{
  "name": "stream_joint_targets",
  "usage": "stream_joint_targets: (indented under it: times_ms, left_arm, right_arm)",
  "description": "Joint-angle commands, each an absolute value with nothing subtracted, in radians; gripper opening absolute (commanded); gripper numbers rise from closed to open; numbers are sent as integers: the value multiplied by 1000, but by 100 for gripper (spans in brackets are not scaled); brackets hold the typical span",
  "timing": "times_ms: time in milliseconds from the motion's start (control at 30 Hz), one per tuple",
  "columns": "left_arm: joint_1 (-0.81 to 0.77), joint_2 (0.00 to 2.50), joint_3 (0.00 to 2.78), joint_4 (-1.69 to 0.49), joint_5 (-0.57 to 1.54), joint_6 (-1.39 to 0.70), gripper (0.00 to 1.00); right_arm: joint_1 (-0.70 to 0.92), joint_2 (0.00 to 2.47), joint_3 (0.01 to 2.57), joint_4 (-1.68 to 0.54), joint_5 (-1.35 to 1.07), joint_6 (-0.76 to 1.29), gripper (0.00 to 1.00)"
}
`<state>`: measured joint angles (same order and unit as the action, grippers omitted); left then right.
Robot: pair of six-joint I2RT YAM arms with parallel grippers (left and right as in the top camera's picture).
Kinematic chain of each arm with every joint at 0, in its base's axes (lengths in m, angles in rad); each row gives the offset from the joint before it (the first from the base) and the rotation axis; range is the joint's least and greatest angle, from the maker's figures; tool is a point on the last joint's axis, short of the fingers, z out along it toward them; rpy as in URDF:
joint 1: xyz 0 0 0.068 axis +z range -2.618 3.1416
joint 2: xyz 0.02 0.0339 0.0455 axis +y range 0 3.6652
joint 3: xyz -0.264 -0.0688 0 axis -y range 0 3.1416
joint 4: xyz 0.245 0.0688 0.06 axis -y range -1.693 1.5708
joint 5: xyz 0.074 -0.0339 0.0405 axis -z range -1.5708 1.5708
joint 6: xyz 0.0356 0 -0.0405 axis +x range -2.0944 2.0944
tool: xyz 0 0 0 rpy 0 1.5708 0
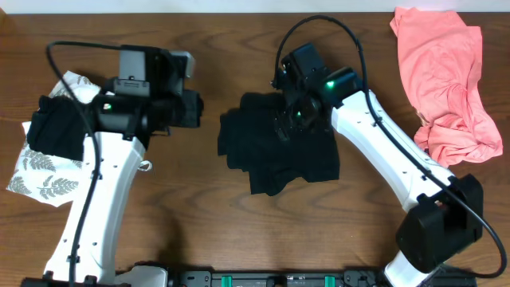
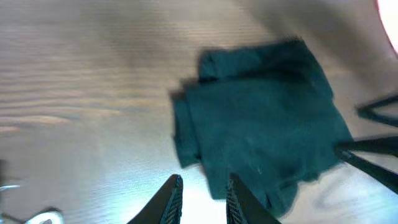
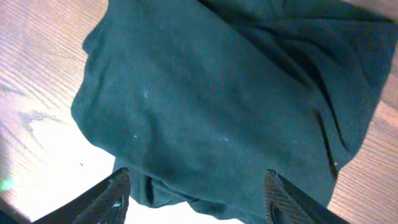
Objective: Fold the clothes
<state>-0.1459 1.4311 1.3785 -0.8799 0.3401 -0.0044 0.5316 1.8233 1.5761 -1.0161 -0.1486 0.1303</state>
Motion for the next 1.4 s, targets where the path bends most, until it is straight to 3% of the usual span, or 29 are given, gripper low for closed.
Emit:
stream_joint_targets:
  times_ms: [0, 133, 200, 267, 433, 600, 1000, 1133, 1367]
  left_arm:
    - [-204, 1464, 1345, -892, 410, -33, 25]
    - [-289, 1514, 1307, -892, 412, -51, 24]
    - [-332, 1547, 1284, -888, 411, -51, 19]
    - [-370, 1589, 1256, -877, 410, -51, 6]
    - [-413, 1696, 1201, -808, 409, -68, 6]
    - [-427, 1796, 1187, -838, 416, -77, 6]
    - [-464, 1840, 1185, -1068, 415, -76, 6]
    - [-464, 1832, 1185, -1111, 415, -71, 6]
    - [-461, 1702, 1220, -955, 413, -59, 6]
  right_arm:
    - [543, 1856, 1520, -991, -161, 116, 64]
    - [544, 1872, 1441, -915, -190, 138, 61]
    - [536, 1879, 1404, -871, -187, 165, 55]
    - [522, 1884, 1378, -841, -180, 196, 44]
    - [482, 1886, 1334, -822, -107, 251, 21]
    - [458, 1886, 1300, -822, -77, 250, 15]
    - [364, 1886, 1282, -781, 258, 294, 15]
    - [306, 1881, 1283, -788, 117, 211, 13]
    - [280, 1834, 1283, -772, -174, 120, 27]
